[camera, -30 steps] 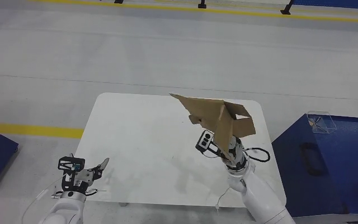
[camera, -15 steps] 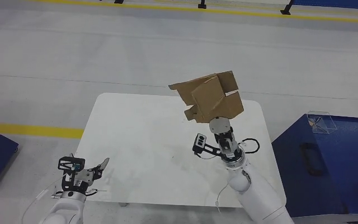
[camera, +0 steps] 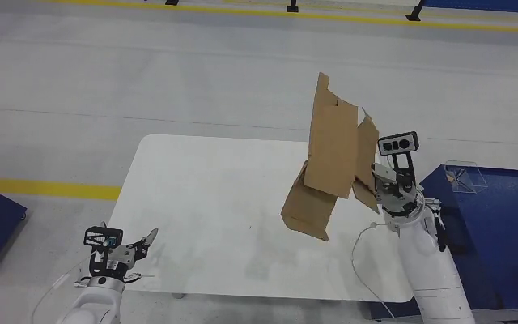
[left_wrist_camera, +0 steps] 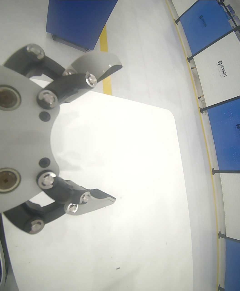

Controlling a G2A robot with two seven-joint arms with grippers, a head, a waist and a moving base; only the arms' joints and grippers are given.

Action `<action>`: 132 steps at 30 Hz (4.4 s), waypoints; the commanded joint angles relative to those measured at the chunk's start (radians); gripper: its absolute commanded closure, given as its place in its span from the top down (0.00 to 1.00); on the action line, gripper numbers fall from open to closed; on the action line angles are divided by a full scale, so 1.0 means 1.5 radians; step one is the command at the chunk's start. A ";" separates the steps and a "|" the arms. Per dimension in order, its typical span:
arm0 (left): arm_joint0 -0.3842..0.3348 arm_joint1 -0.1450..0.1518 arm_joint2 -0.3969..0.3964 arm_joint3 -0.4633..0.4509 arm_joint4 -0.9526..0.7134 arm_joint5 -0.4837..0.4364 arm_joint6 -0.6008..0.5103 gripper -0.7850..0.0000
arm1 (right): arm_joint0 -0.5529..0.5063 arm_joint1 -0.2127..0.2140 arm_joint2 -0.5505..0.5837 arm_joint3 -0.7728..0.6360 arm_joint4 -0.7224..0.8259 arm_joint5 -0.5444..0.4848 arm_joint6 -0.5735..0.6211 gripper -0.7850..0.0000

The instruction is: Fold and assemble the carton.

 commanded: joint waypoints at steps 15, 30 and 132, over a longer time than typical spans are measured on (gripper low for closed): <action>0.000 0.000 0.000 0.000 0.000 0.000 0.000 1.00 | -0.108 0.003 -0.014 -0.122 -0.335 -0.288 -0.236 0.00; 0.000 0.000 0.000 0.000 0.000 0.000 0.000 1.00 | -0.084 0.016 0.149 -0.251 -0.677 -0.435 -0.384 0.00; 0.000 0.000 0.000 0.000 0.000 0.000 0.000 1.00 | -0.275 0.160 -0.222 -0.339 0.728 0.356 -0.509 0.00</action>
